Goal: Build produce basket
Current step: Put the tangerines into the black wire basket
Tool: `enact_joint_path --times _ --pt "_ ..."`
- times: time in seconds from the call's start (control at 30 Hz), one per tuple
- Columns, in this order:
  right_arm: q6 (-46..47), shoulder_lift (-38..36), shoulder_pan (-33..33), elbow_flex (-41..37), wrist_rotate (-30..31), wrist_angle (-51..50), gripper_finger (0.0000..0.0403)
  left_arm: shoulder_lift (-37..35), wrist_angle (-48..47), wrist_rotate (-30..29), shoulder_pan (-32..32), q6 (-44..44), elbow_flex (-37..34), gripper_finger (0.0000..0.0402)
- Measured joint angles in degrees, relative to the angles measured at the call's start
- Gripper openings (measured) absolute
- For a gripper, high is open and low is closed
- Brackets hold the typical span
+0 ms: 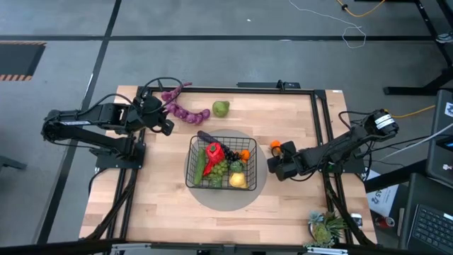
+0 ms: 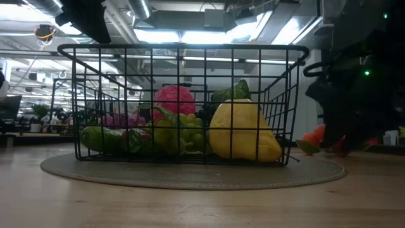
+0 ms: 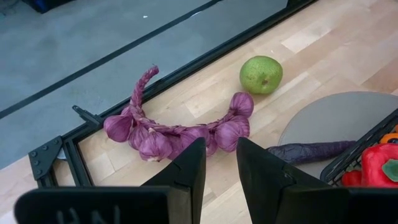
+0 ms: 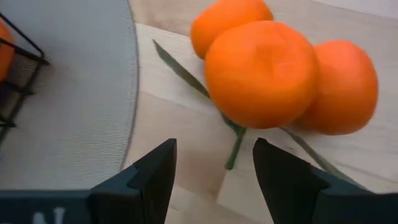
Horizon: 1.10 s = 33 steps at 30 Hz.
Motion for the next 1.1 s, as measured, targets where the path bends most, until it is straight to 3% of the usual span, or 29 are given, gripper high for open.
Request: enact_joint_path --times 0.43,0.67,0.93,1.1 --pt "-0.4 0.0 -4.3 -3.2 0.7 0.1 0.0202 1.1 0.1 0.0 0.0 0.0 0.0 0.0085" --pt "-1.0 0.0 -5.3 -3.3 0.7 -0.5 0.0129 3.7 0.1 0.0 0.0 0.0 0.0 0.0085" --pt "-1.9 0.0 -5.3 -3.4 0.7 -0.6 0.0013 4.5 -0.2 0.0 0.0 0.1 0.0 0.0085" --pt "-4.1 -0.1 -5.3 -2.2 0.7 -3.2 0.0004 4.5 -0.6 0.0 0.0 0.1 0.0 0.0085"
